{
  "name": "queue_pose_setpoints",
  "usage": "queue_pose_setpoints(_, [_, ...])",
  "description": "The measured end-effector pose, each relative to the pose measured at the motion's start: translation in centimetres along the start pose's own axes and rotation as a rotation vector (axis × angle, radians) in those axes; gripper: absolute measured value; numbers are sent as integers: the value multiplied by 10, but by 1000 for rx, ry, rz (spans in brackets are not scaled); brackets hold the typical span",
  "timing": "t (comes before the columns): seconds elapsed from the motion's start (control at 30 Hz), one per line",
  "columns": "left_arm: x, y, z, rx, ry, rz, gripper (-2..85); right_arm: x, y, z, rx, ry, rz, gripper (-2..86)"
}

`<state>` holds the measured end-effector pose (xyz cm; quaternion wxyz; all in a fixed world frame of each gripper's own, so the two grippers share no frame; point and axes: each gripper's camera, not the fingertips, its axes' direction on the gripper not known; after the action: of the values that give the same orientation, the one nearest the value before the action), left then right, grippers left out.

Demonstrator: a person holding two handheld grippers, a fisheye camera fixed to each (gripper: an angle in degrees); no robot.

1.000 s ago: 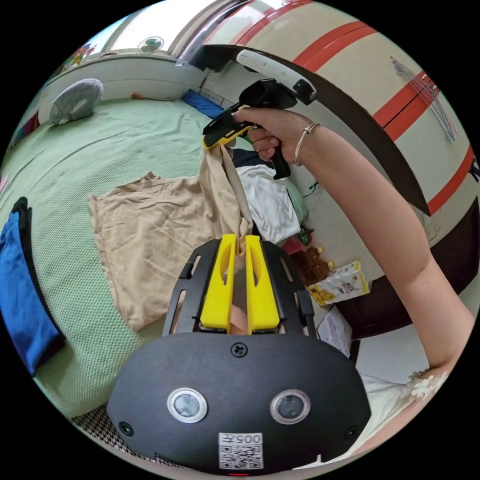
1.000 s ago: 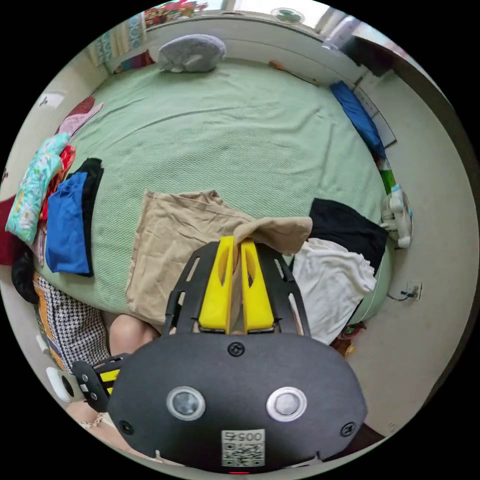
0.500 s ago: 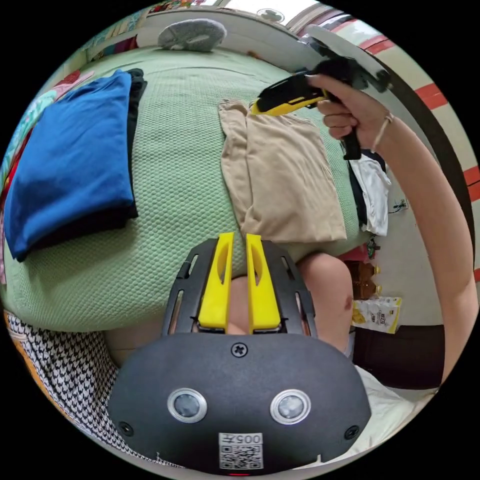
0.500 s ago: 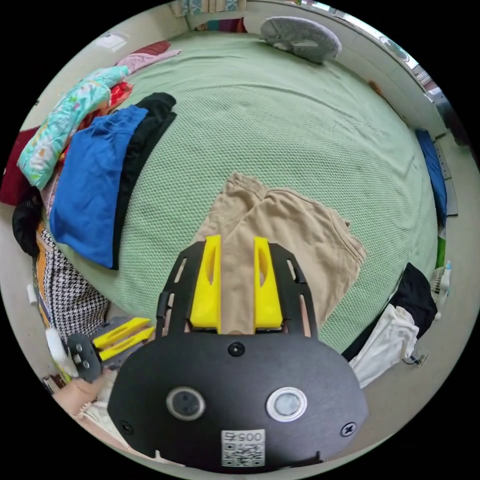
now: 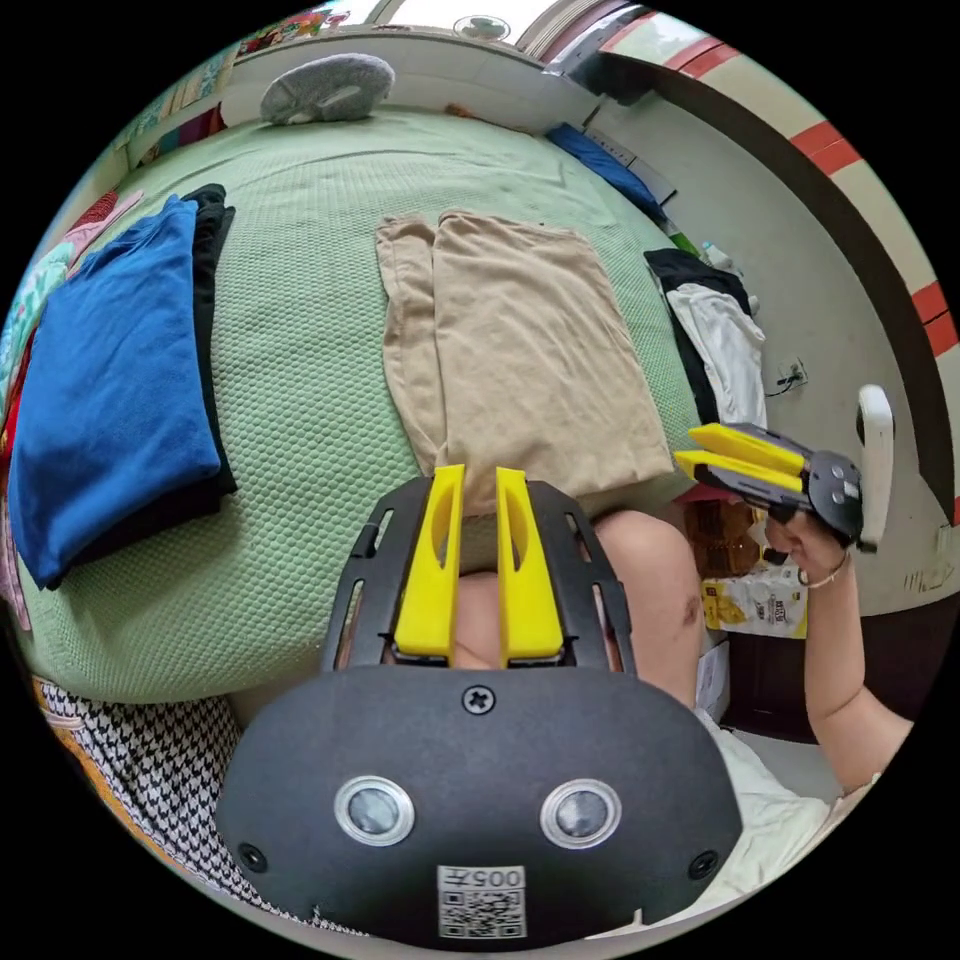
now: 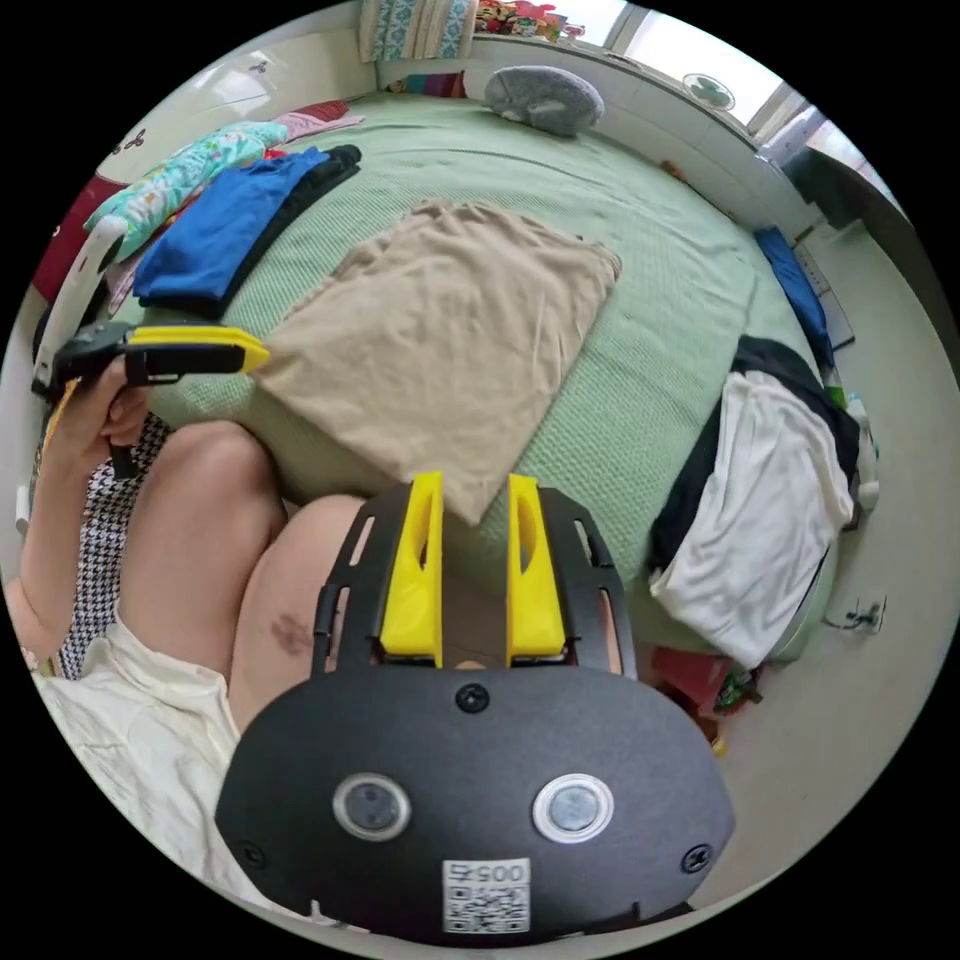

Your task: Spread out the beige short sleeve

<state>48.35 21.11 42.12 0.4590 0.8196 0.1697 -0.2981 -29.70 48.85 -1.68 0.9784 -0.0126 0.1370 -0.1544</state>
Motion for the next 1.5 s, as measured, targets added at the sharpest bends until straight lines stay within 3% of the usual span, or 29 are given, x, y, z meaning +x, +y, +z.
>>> queue_pose_setpoints(0.13, [6,-7,5,-29,-49,-2,60,16,31,29,-32,-45,112,68])
queue_pose_setpoints(0.4, [14,-15,15,-96,-126,40,52,44,35,32,85,-238,210,70])
queue_pose_setpoints(0.47, [16,-14,8,-106,-142,84,27,52,34,46,28,-213,236,47])
queue_pose_setpoints(0.67, [7,4,-19,-42,-102,78,11,68,58,38,97,-284,239,-7])
queue_pose_setpoints(0.8, [-4,14,-7,-69,-94,15,14,72,61,57,21,-293,232,-9])
queue_pose_setpoints(1.0, [-19,31,-28,-2,-87,-81,43,83,72,37,72,-274,214,-6])
queue_pose_setpoints(1.17, [-17,27,-24,-25,55,-47,116,80,76,33,86,-239,201,-7])
queue_pose_setpoints(1.5, [11,2,-5,-107,-25,-18,134,62,70,32,97,-169,166,-8])
